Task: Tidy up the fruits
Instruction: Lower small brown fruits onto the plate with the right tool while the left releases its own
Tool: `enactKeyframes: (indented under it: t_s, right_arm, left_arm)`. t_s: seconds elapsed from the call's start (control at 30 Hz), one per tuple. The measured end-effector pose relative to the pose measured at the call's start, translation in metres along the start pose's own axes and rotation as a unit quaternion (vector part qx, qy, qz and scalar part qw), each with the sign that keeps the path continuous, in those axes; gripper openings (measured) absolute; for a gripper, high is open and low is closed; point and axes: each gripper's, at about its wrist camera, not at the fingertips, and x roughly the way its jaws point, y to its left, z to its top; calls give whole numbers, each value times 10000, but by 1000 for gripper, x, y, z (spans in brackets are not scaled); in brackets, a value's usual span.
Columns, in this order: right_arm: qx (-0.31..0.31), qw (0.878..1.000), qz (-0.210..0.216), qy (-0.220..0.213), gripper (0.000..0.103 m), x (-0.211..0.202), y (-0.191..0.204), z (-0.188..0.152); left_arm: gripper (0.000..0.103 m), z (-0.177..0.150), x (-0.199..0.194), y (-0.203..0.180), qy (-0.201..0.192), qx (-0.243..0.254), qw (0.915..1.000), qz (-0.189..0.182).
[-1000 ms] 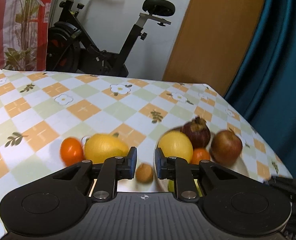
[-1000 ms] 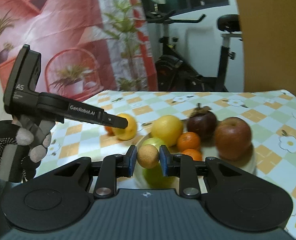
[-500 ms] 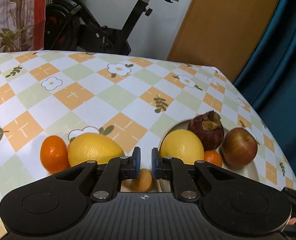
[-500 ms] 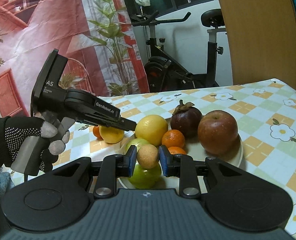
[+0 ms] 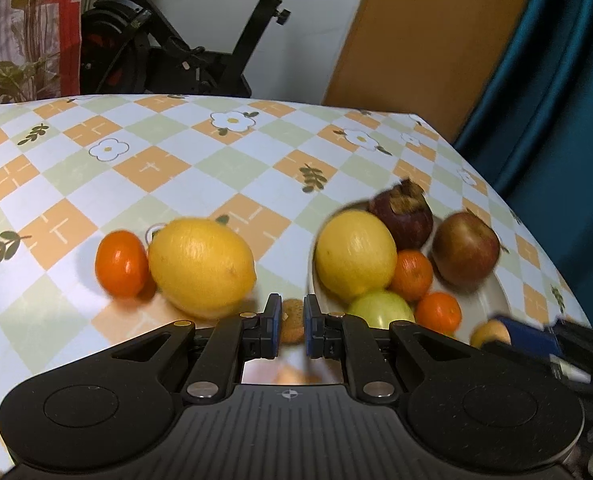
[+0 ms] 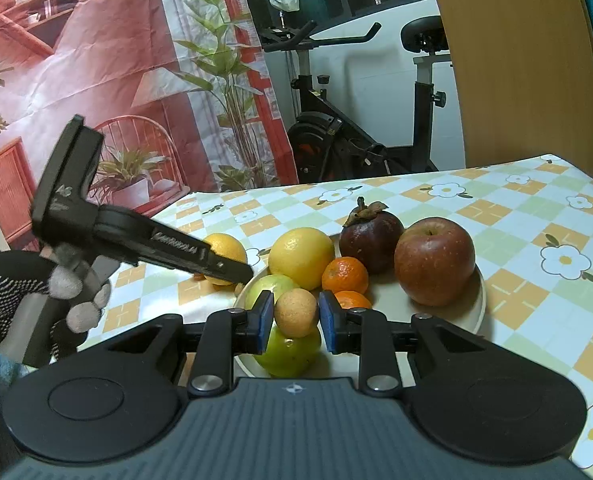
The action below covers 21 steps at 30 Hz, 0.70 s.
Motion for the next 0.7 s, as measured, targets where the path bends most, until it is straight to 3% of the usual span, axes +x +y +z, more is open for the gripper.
enactKeyframes:
  t_s: [0.17, 0.3, 0.4, 0.5, 0.6, 0.7]
  right_arm:
    - [-11, 10000, -6, 1, 27, 0, 1, 0]
    - [-25, 10000, -8, -8, 27, -1, 1, 0]
    - [-15, 10000, -8, -6, 27, 0, 0, -1]
    - [-29, 10000, -13, -3, 27, 0, 1, -1]
    - [-27, 10000, -14, -14, 27, 0, 0, -1]
    - [-5, 10000, -10, 6, 27, 1, 0, -1]
  left_arm:
    - [13, -22, -15, -1, 138, 217, 9996, 80]
    - [15, -32, -32, -9, -178, 743, 9967, 261]
    - [31, -32, -33, -17, -253, 1067, 9935, 300]
    - [37, -32, -28, -18, -106, 1093, 9939, 47]
    - [37, -37, -25, -18, -75, 1209, 9923, 261]
    - [37, -36, -18, -12, -92, 998, 9944, 335]
